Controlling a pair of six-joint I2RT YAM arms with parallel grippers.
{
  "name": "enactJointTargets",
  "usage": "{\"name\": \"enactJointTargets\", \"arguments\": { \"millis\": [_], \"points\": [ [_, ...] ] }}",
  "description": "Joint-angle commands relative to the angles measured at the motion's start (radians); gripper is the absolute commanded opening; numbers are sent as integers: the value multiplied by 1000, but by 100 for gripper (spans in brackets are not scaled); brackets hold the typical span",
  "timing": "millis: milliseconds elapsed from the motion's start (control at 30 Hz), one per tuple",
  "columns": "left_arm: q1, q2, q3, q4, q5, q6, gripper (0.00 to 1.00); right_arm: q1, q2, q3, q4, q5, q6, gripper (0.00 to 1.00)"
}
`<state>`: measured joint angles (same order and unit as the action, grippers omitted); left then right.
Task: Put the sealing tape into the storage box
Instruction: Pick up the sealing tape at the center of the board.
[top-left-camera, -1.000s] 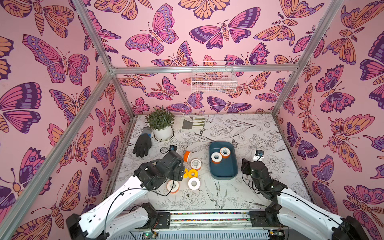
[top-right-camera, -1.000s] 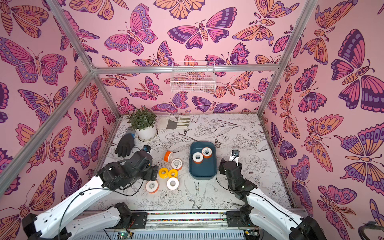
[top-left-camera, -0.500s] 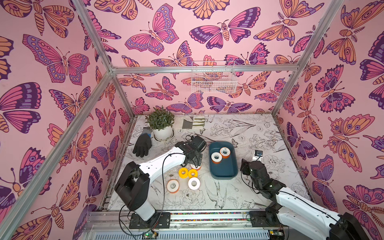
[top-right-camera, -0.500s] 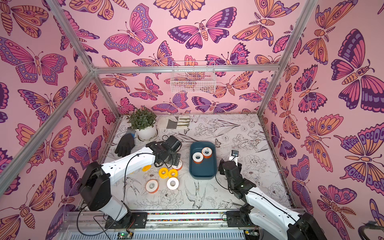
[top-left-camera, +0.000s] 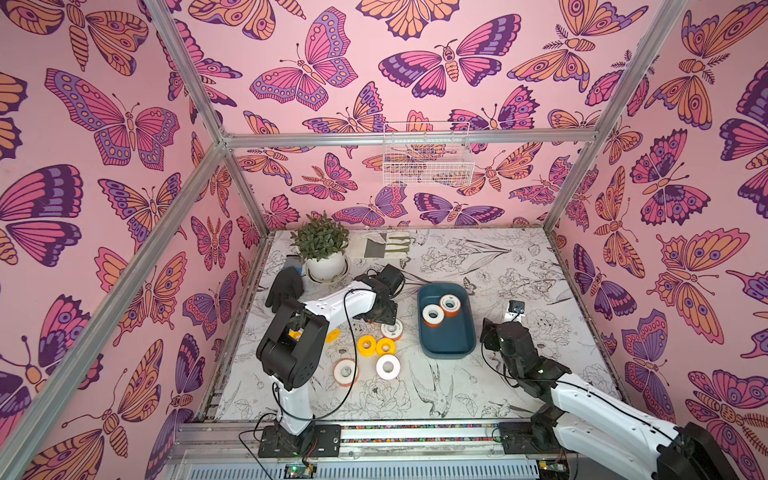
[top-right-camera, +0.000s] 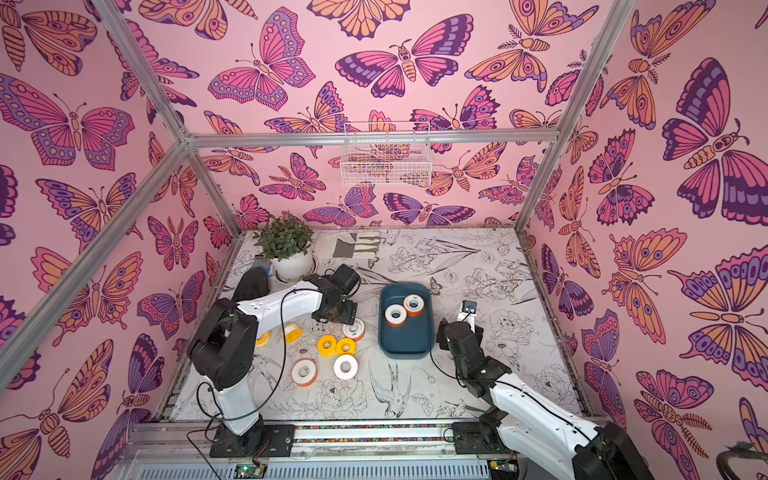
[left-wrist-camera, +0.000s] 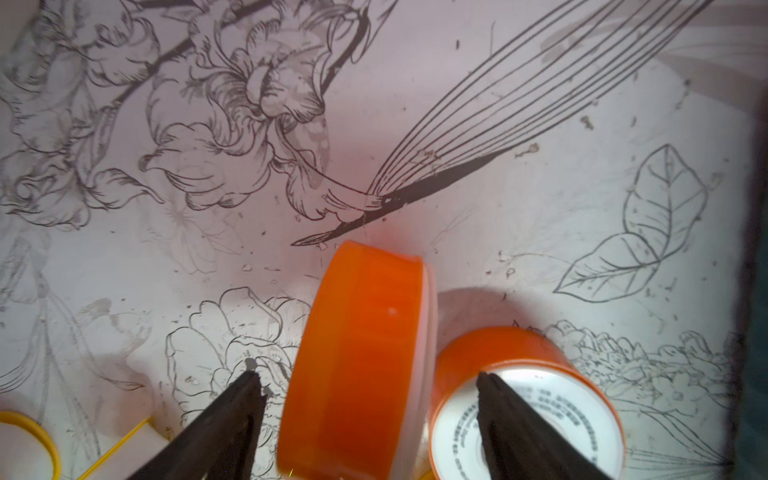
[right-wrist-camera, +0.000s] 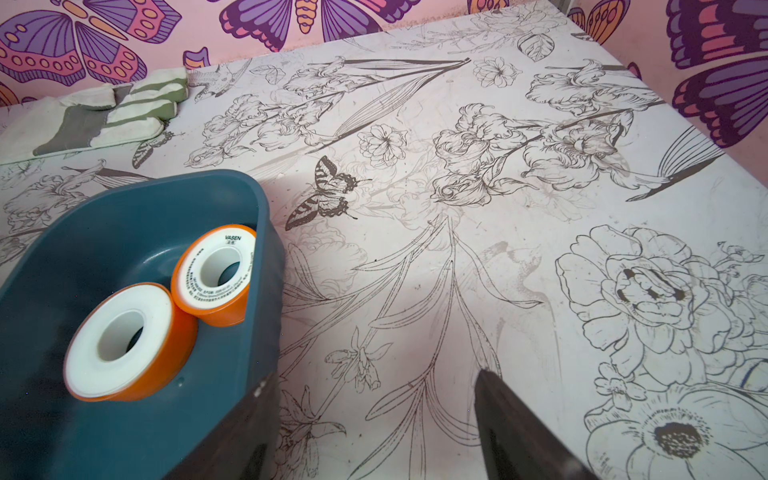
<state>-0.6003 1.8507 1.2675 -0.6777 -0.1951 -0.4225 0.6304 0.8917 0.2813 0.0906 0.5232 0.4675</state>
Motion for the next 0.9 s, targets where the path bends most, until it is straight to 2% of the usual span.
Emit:
{"name": "enactJointTargets", "arguments": {
  "millis": [0, 67, 300, 567, 733, 800, 867],
  "points": [
    [19, 23, 20, 6, 33, 19, 80, -3, -2, 36, -2, 14, 2, 78],
    [30, 28, 21, 12, 49, 22, 73, -3, -2, 36, -2, 13, 2, 77],
    [43, 35, 21, 18, 70, 34, 61, -4, 6, 39, 0, 9, 0, 77],
    [46, 5, 20, 12, 71, 48, 33, -3, 1, 38, -5, 13, 1, 77],
    [47, -44, 21, -7, 53, 50, 25, -3, -1, 36, -2, 14, 1, 77],
    [48, -74, 24, -20, 49, 50, 19, -3, 2, 39, -2, 12, 1, 77],
    [46, -107, 27, -30, 59, 50, 18, -3, 2, 38, -2, 11, 1, 77]
  ]
}}
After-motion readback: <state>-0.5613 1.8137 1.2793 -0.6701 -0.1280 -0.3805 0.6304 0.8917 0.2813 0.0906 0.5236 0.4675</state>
